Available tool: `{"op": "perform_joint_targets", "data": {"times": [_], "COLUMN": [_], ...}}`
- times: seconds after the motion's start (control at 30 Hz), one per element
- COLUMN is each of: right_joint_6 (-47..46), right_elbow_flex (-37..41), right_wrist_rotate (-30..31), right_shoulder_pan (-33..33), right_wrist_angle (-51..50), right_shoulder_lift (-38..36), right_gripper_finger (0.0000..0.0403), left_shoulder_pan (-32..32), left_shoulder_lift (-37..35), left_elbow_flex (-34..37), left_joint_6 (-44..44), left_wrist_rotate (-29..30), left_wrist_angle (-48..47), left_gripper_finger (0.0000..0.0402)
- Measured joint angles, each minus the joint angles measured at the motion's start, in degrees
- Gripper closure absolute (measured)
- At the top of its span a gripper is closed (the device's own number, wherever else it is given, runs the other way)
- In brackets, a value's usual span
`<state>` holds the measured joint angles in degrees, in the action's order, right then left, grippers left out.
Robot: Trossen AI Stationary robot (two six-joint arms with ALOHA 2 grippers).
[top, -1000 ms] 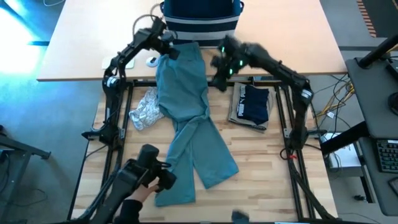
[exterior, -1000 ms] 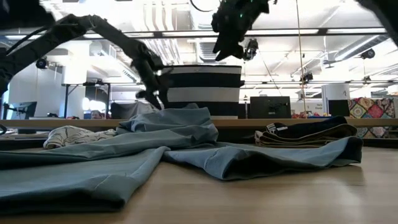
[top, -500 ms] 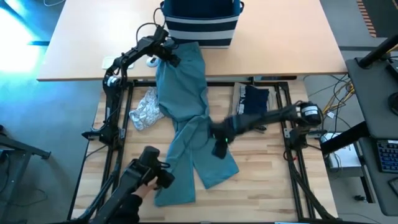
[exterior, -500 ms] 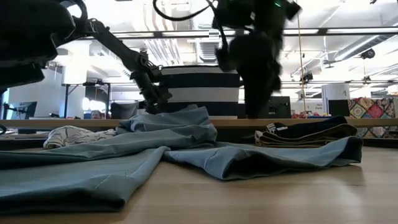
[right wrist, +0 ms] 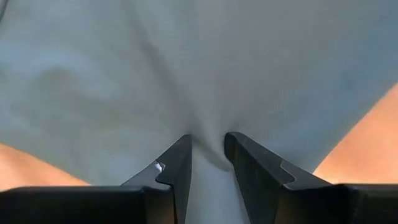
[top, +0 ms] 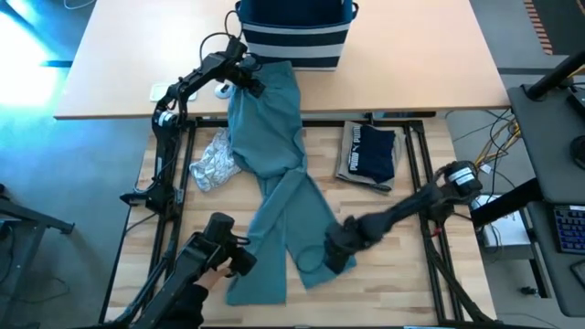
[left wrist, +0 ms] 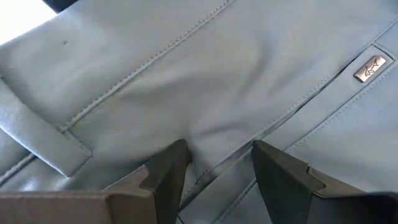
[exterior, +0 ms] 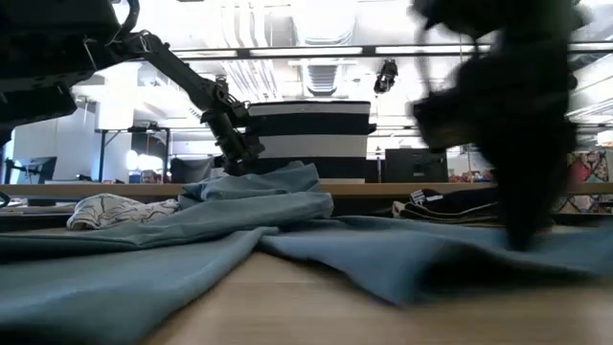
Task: Fold Laundry from Bin
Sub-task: Fold the blue pants
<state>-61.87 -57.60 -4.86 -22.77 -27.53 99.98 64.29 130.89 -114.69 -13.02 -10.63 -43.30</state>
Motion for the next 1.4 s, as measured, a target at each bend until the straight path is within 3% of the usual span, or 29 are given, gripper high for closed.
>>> {"op": "perform_joint_targets", "data": {"times": [0.23, 0.4, 0.5, 0.57, 0.67, 0.73, 0.87, 1.03, 1.2, 1.4], "right_joint_6": [-15.81, -17.21, -12.30, -7.34, -2.06, 1.37, 2.04, -4.85, -15.28, -11.56], "right_elbow_flex": [-0.21, -6.47, -13.42, -16.62, -17.63, -16.76, -15.09, -15.29, -17.03, -19.63], "right_wrist_rotate": [-5.77, -10.19, -7.27, -1.23, 9.51, 12.18, 7.44, 1.68, 1.64, 2.55], "right_shoulder_pan": [-12.50, -16.11, -15.06, -13.81, -11.08, -8.86, -6.92, -13.32, -19.19, -17.38], "right_wrist_angle": [-0.94, -3.92, -8.53, -11.09, -11.75, -11.24, -10.49, -5.48, -5.64, -8.72], "right_shoulder_lift": [-0.38, -0.03, -0.56, -0.57, 0.62, 2.46, 7.73, 11.26, 10.66, 6.07], "right_gripper_finger": [0.0294, 0.0294, 0.0294, 0.0294, 0.0294, 0.0294, 0.0294, 0.0294, 0.0294, 0.0294], "left_shoulder_pan": [0.01, 0.02, 0.02, 0.02, 0.02, 0.02, 0.02, 0.04, 0.07, 0.07], "left_shoulder_lift": [0.00, 0.00, 0.00, 0.00, 0.00, 0.00, 0.00, 0.00, -0.04, -0.26], "left_elbow_flex": [0.00, 0.00, 0.02, 0.02, 0.02, 0.02, 0.02, 0.02, 0.02, 0.02], "left_joint_6": [-0.02, -0.01, 0.00, 0.07, 0.24, 0.28, 0.31, 0.31, 0.20, 0.24], "left_wrist_rotate": [0.02, 0.02, 0.02, 0.02, 0.00, 0.00, 0.00, 0.00, 0.01, 0.04], "left_wrist_angle": [-0.10, -0.13, -0.15, -0.16, -0.20, -0.23, -0.38, -0.58, -1.04, -1.04], "left_gripper_finger": [0.0231, 0.0231, 0.0231, 0.0231, 0.0231, 0.0231, 0.0231, 0.0231, 0.0231, 0.0231]}}
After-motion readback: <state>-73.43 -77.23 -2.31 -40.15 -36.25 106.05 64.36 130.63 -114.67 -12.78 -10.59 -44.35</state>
